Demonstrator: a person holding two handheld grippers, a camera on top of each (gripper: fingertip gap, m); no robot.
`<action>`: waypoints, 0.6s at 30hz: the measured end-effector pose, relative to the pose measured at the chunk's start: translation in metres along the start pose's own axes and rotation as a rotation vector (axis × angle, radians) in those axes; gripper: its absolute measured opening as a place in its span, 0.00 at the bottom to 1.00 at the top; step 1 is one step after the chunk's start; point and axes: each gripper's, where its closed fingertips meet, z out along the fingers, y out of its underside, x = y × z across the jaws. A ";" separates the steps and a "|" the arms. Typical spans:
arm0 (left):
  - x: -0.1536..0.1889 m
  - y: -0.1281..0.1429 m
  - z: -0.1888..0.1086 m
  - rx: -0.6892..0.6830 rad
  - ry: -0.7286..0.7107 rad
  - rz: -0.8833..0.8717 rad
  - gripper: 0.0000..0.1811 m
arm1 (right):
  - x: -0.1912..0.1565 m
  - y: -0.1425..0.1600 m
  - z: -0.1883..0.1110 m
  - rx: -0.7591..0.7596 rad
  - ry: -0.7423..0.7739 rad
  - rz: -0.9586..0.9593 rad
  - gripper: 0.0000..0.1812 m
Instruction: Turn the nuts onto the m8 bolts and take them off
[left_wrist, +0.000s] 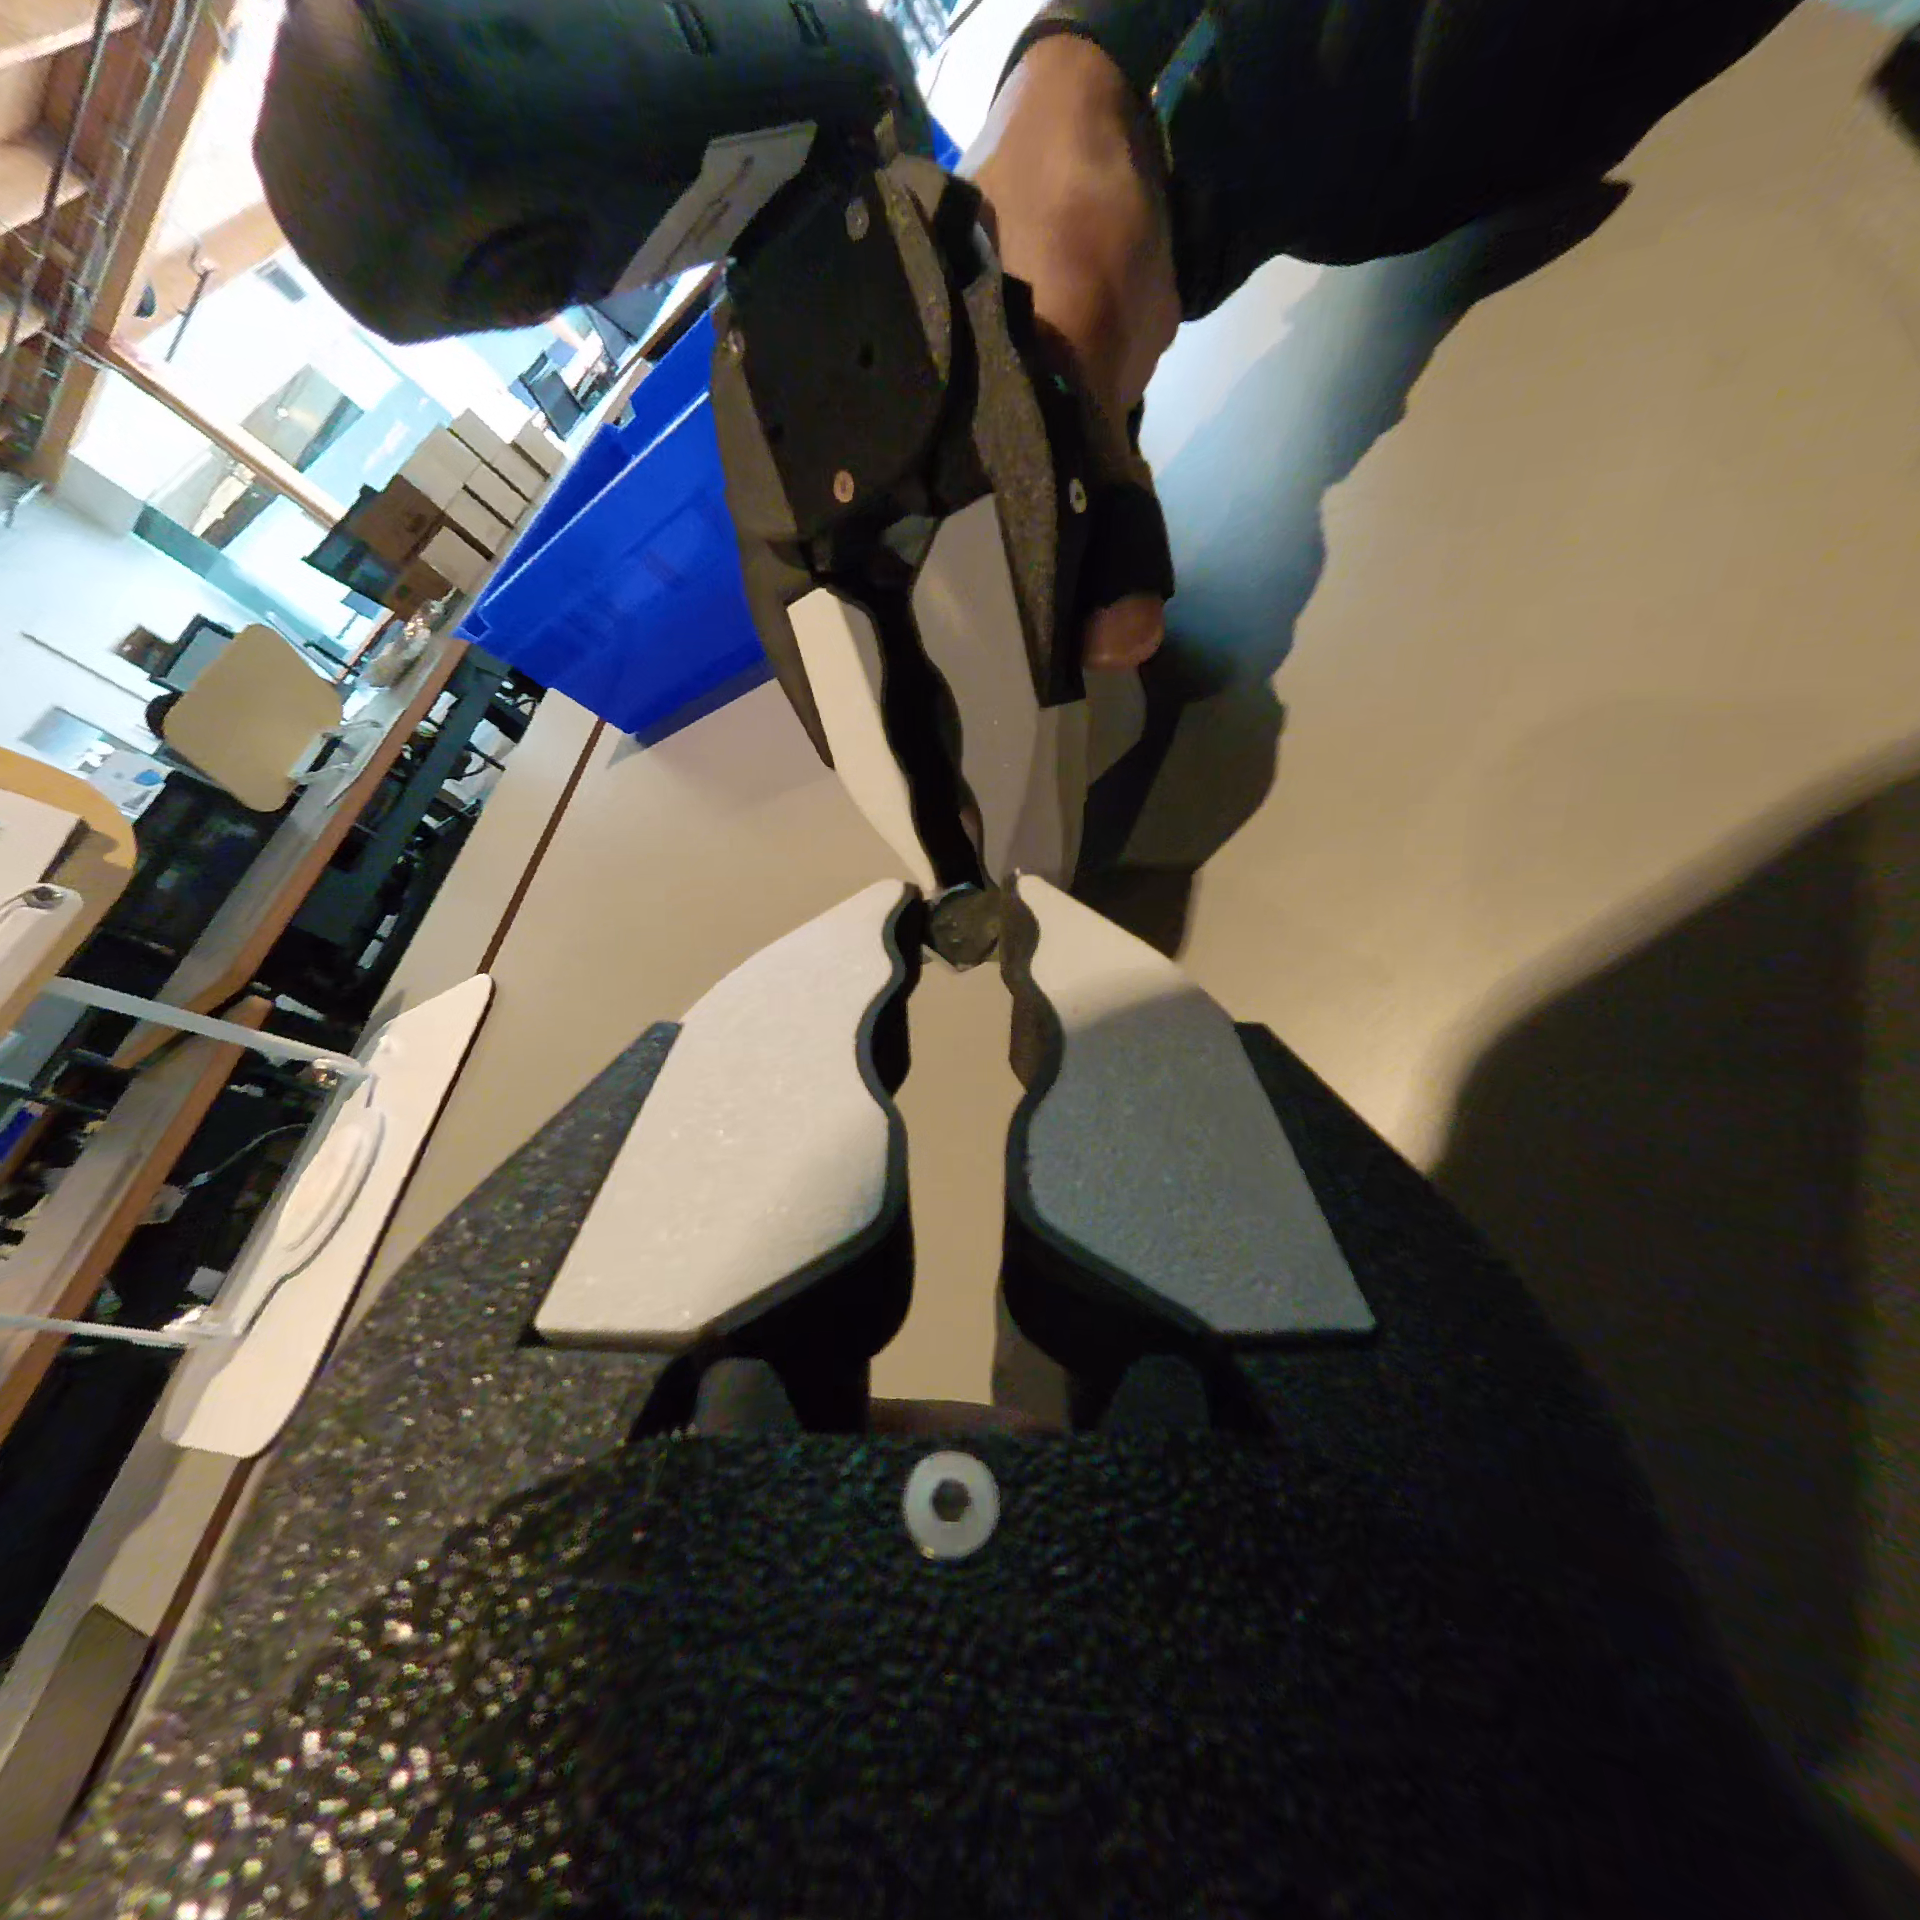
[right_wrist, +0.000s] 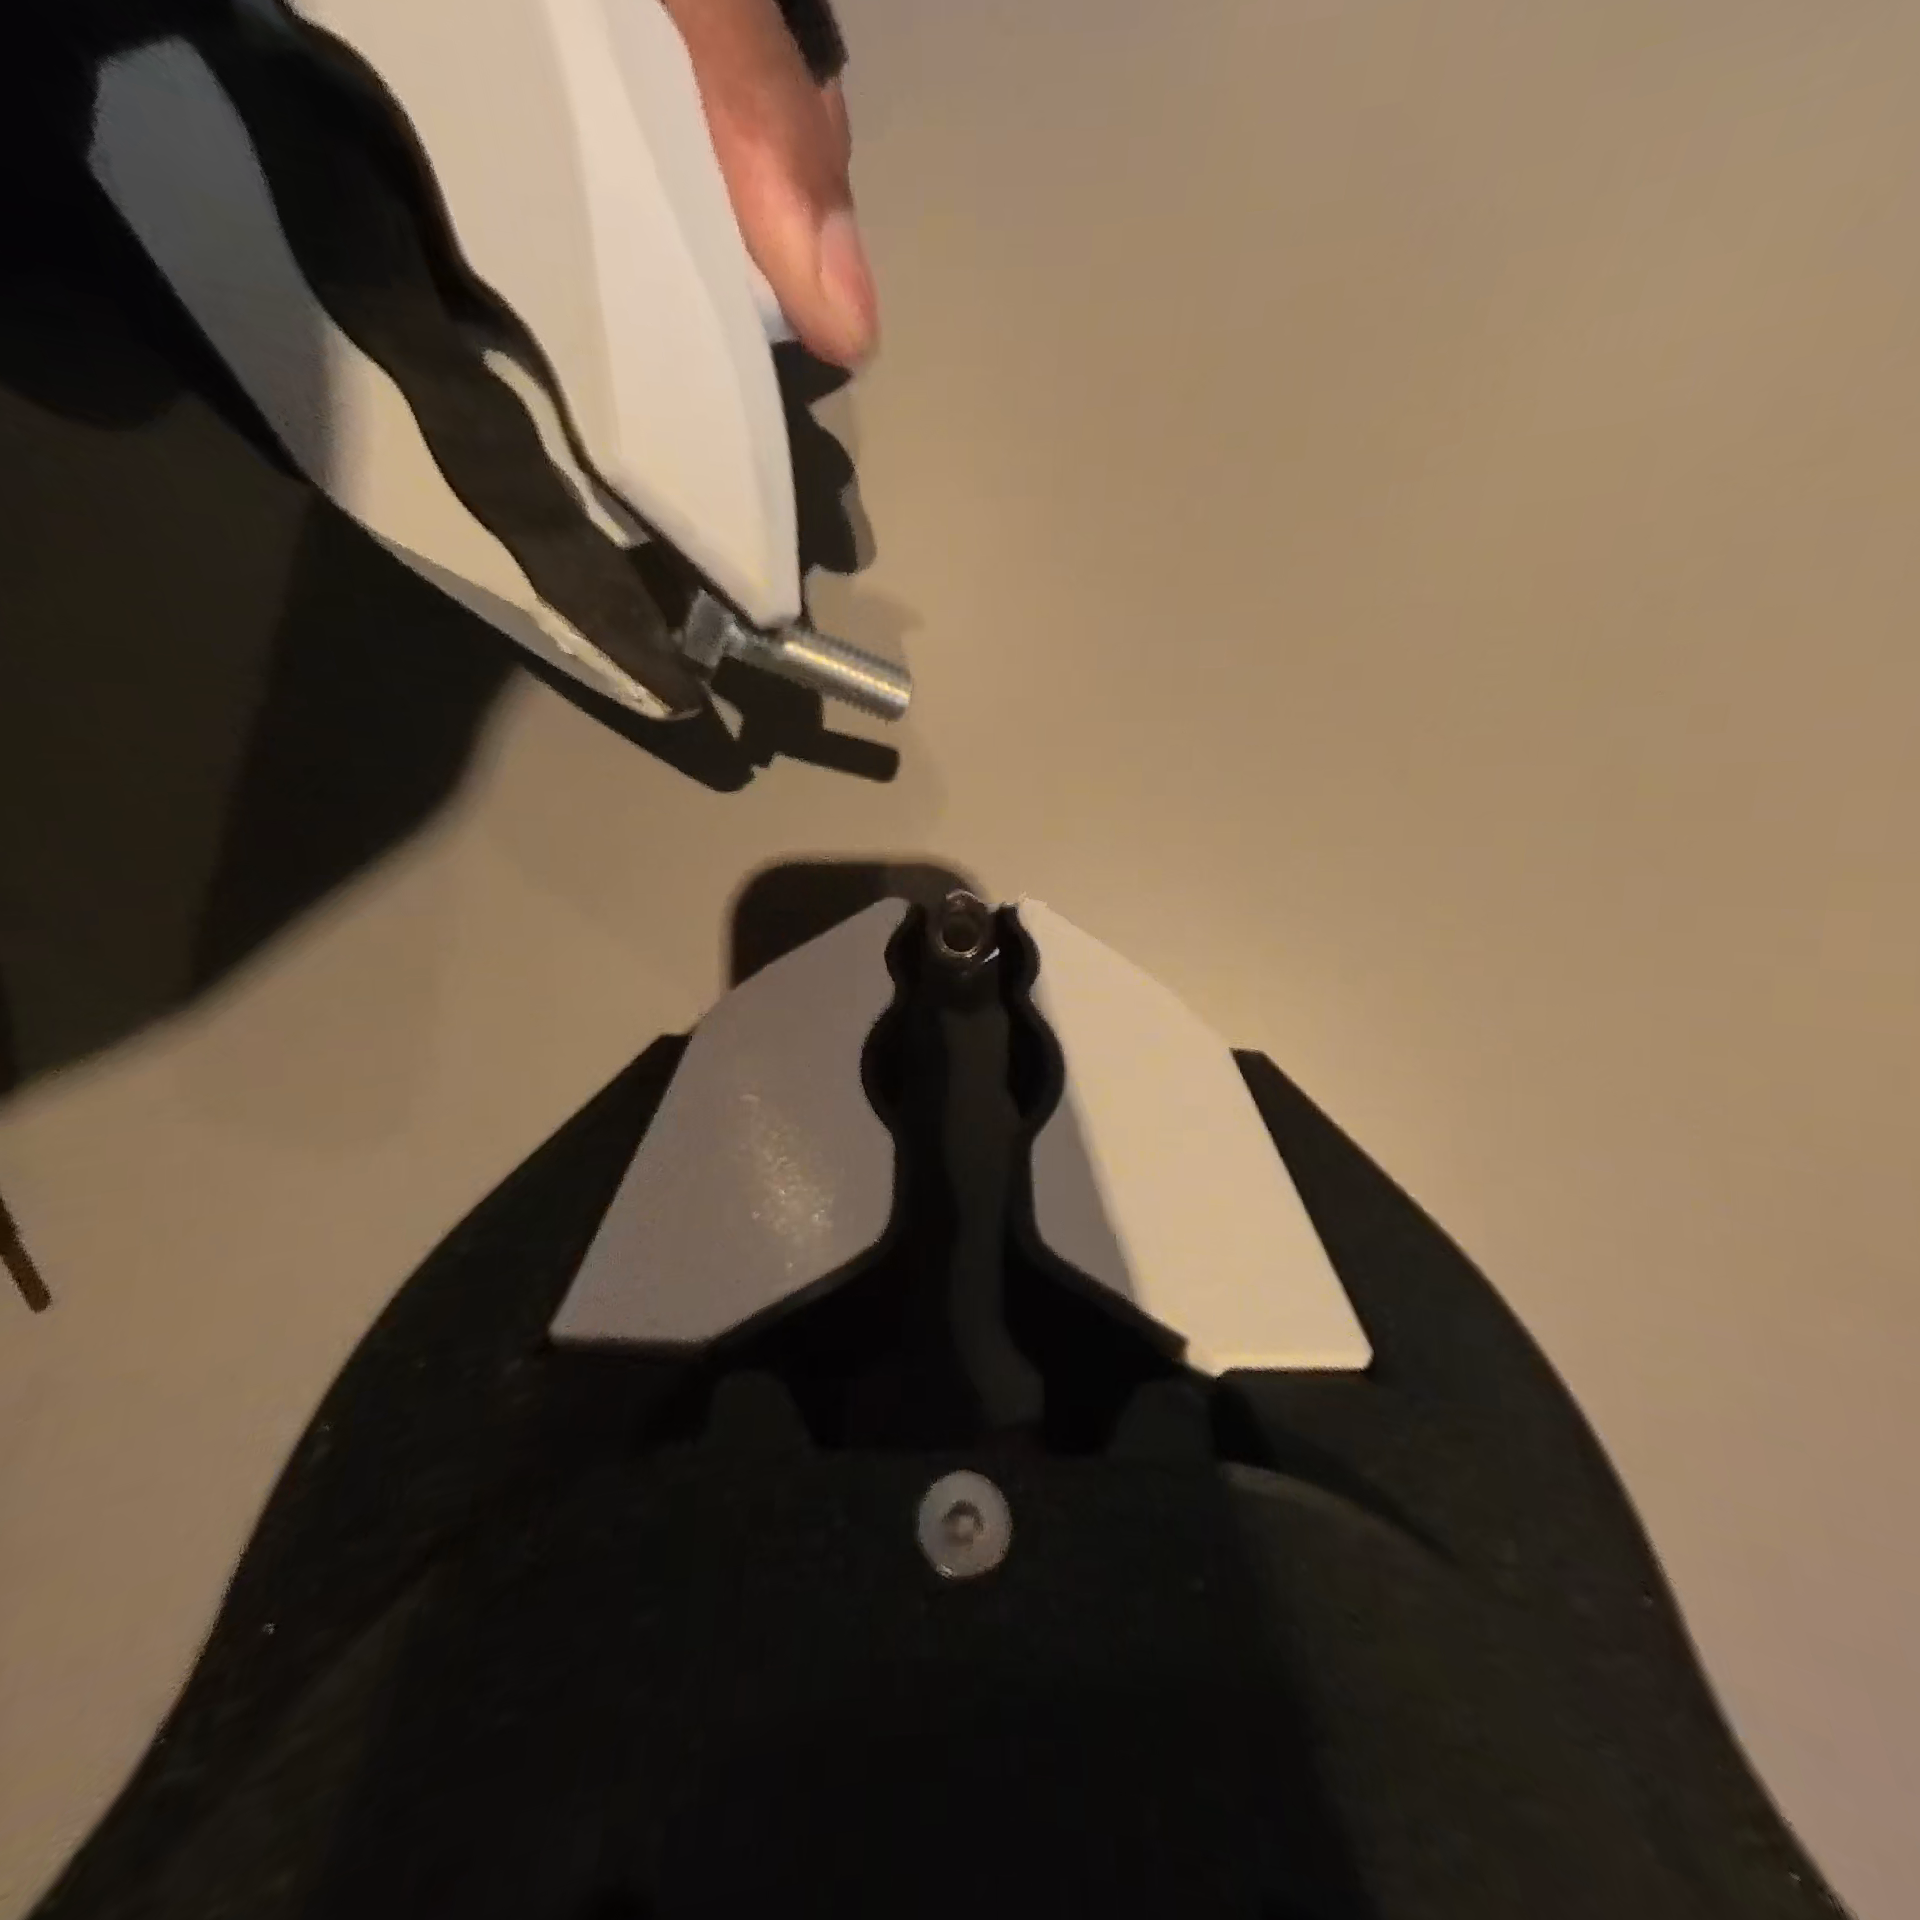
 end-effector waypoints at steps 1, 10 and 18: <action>-0.001 0.000 0.000 0.003 -0.002 -0.006 0.07 | -0.001 0.001 0.000 -0.006 0.001 -0.011 0.08; -0.010 -0.016 -0.010 0.119 0.000 -0.122 0.07 | -0.008 -0.011 -0.008 0.096 -0.116 0.038 0.15; -0.022 -0.043 -0.023 0.312 -0.056 -0.165 0.07 | -0.036 -0.066 -0.053 0.503 -0.607 0.362 0.13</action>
